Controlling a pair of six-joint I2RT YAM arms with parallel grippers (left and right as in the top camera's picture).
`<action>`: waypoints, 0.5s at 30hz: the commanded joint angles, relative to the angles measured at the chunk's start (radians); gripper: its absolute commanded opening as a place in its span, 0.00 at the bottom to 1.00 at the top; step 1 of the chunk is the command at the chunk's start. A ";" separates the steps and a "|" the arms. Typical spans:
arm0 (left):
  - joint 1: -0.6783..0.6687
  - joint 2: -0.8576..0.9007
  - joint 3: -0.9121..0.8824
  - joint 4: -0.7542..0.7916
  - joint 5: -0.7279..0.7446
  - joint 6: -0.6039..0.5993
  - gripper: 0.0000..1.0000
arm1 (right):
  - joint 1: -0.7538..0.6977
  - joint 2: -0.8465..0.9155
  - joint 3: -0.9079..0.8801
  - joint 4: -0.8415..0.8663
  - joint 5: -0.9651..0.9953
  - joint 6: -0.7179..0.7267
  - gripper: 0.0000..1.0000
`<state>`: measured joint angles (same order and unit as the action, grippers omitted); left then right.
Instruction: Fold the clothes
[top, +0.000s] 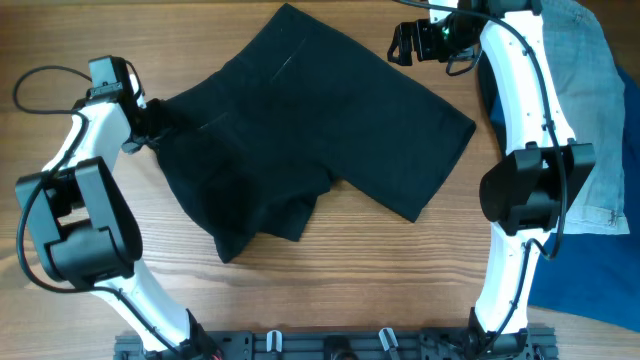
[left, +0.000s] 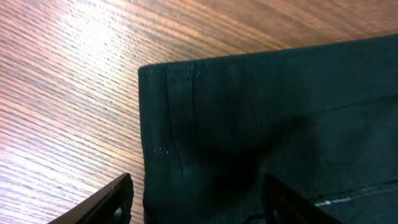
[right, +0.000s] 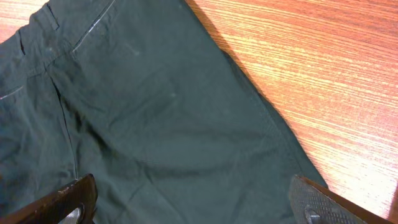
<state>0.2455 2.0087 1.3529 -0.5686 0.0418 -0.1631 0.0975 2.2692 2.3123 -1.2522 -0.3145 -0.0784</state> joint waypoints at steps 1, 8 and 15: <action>-0.026 0.071 0.006 0.001 -0.006 -0.055 0.68 | 0.006 -0.021 0.012 -0.010 -0.024 0.010 0.99; -0.032 0.101 0.006 -0.101 -0.010 -0.121 0.04 | 0.006 -0.021 0.012 -0.018 -0.024 0.003 1.00; 0.294 0.037 0.008 -0.397 0.063 -0.272 0.04 | 0.010 -0.018 -0.014 -0.053 -0.024 0.002 1.00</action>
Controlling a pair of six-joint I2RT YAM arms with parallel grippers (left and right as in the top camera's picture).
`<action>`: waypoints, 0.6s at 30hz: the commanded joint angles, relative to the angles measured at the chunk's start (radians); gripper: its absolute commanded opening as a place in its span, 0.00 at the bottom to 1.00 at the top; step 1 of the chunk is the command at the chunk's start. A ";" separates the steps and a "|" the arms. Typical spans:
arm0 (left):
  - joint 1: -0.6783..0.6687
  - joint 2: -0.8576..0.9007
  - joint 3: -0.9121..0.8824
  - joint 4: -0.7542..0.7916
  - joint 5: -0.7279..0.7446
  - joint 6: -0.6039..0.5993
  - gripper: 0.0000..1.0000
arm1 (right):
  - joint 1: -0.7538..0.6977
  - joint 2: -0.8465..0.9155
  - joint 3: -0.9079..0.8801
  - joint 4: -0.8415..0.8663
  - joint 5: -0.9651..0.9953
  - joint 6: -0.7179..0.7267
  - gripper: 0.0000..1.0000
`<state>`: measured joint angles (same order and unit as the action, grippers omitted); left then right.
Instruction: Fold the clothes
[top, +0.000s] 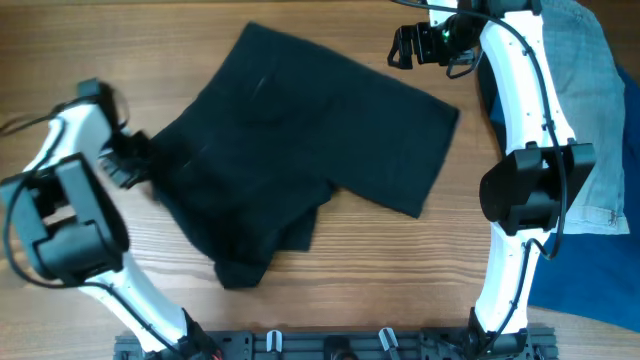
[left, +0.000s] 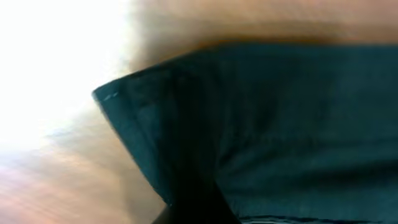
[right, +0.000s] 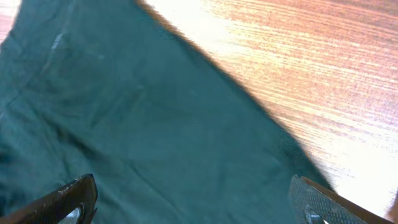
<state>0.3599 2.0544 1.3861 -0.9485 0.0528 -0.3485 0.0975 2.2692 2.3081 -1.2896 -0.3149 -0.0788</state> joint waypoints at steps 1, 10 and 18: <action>0.219 -0.008 -0.025 -0.020 0.115 -0.086 0.06 | 0.014 -0.018 -0.011 -0.029 -0.024 0.003 1.00; 0.277 -0.055 -0.024 -0.096 0.272 0.002 0.64 | 0.124 -0.016 -0.219 -0.084 0.230 0.270 1.00; 0.068 -0.271 -0.024 0.008 0.062 0.059 0.79 | 0.042 -0.015 -0.411 0.188 0.263 0.305 1.00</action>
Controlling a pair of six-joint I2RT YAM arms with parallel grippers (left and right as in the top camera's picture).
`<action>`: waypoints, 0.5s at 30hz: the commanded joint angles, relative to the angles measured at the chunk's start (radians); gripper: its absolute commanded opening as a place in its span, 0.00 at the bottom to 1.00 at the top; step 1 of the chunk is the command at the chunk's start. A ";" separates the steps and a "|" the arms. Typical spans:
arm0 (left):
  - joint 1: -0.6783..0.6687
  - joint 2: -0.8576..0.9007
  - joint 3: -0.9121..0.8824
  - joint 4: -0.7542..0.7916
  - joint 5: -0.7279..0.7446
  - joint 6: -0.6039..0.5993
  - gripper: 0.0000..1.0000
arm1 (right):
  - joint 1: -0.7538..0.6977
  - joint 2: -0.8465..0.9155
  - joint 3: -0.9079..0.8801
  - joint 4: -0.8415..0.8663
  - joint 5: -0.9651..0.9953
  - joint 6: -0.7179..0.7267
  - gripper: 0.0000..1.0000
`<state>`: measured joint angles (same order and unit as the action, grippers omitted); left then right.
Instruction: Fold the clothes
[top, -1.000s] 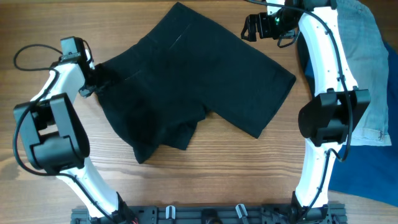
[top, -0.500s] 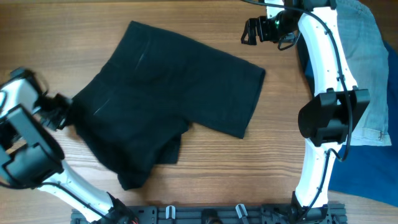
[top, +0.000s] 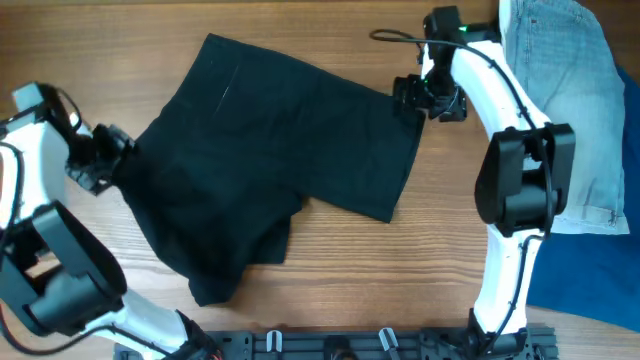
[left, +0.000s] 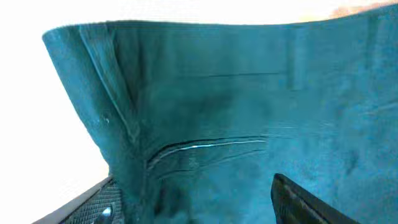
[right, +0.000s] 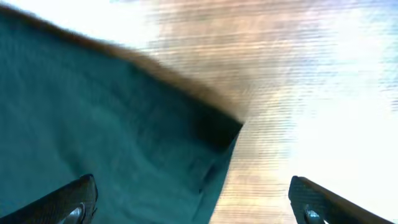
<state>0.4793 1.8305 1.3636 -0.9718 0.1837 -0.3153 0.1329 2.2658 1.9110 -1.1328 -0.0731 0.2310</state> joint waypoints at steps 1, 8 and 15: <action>-0.089 -0.058 -0.002 0.056 -0.078 0.059 0.82 | 0.007 -0.011 -0.025 0.062 0.019 -0.023 1.00; -0.270 -0.062 -0.002 0.101 -0.369 0.076 1.00 | 0.004 -0.010 -0.185 0.233 -0.024 -0.077 0.81; -0.294 -0.062 -0.002 0.109 -0.368 0.073 1.00 | 0.000 -0.011 -0.194 0.534 0.030 -0.101 0.04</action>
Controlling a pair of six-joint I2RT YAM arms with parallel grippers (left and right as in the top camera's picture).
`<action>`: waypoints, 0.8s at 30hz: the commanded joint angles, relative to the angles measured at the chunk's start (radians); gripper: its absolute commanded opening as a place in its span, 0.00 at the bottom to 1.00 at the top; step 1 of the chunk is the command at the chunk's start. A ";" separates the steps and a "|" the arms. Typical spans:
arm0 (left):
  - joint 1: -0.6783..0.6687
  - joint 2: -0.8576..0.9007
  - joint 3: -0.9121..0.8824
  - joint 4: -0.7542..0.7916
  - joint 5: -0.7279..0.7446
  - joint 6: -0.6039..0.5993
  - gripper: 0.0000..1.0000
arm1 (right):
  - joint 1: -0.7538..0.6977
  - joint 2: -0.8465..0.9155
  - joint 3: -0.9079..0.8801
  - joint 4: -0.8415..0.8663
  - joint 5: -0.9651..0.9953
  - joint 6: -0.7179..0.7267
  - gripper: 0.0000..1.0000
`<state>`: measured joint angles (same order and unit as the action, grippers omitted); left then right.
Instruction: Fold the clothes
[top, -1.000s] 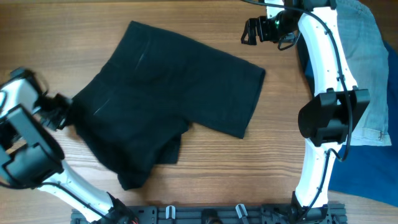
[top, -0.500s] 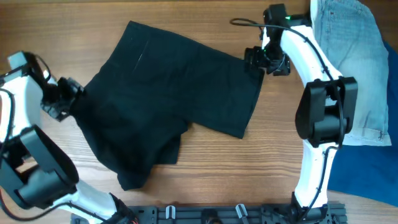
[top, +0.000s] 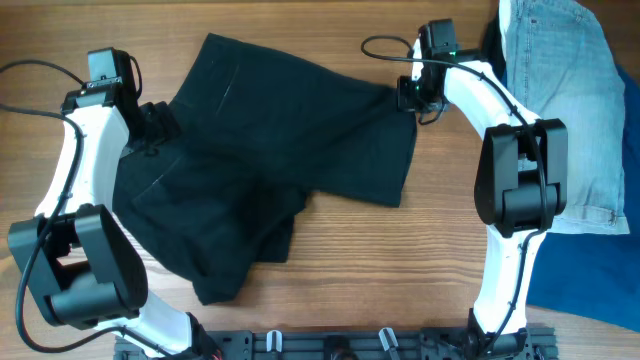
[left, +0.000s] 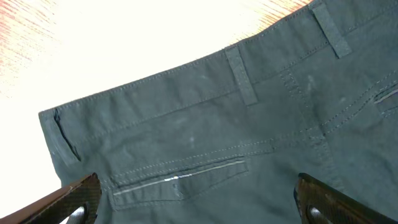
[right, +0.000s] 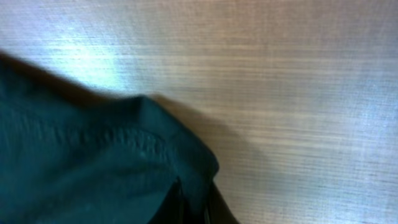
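Black shorts (top: 270, 150) lie spread on the wooden table, one leg rumpled at the front left. My left gripper (top: 155, 122) hovers over the waistband at the left side. In the left wrist view it (left: 198, 198) is open, fingers wide apart above the belt loops and the pocket welt of the shorts (left: 217, 137). My right gripper (top: 408, 93) is at the upper right corner of the shorts. In the right wrist view it (right: 193, 205) is shut on that corner of the dark cloth (right: 74, 168).
Light-blue jeans (top: 575, 100) lie along the right edge, with dark blue cloth (top: 590, 285) below them at the front right. A black rail (top: 330, 345) runs along the table's front edge. A cable (top: 30, 75) loops at the left arm.
My right gripper was open over the shorts' upper right corner and is now shut on it. My left gripper has moved from the far left edge to a spot over the waistband, still open.
At first the shorts lay further right, both grippers open, the left at the waistband corner, the right beyond the far edge. Then the shorts lay further left, the left wrist view blurred. Then the right gripper was at the right corner, which it now holds.
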<state>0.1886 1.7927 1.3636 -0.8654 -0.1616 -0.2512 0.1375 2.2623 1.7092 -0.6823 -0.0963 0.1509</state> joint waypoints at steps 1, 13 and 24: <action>-0.004 -0.024 -0.002 0.003 -0.023 0.009 1.00 | -0.013 -0.007 0.026 0.129 0.069 -0.024 0.04; -0.045 -0.024 -0.002 0.010 0.003 -0.044 1.00 | -0.067 -0.020 0.281 0.199 0.043 -0.047 1.00; -0.048 -0.024 -0.002 0.021 0.071 -0.044 1.00 | 0.197 -0.211 0.134 -0.622 -0.096 -0.016 0.88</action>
<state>0.1429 1.7908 1.3636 -0.8558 -0.1059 -0.2829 0.2306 2.0495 1.9186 -1.3170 -0.1833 0.1230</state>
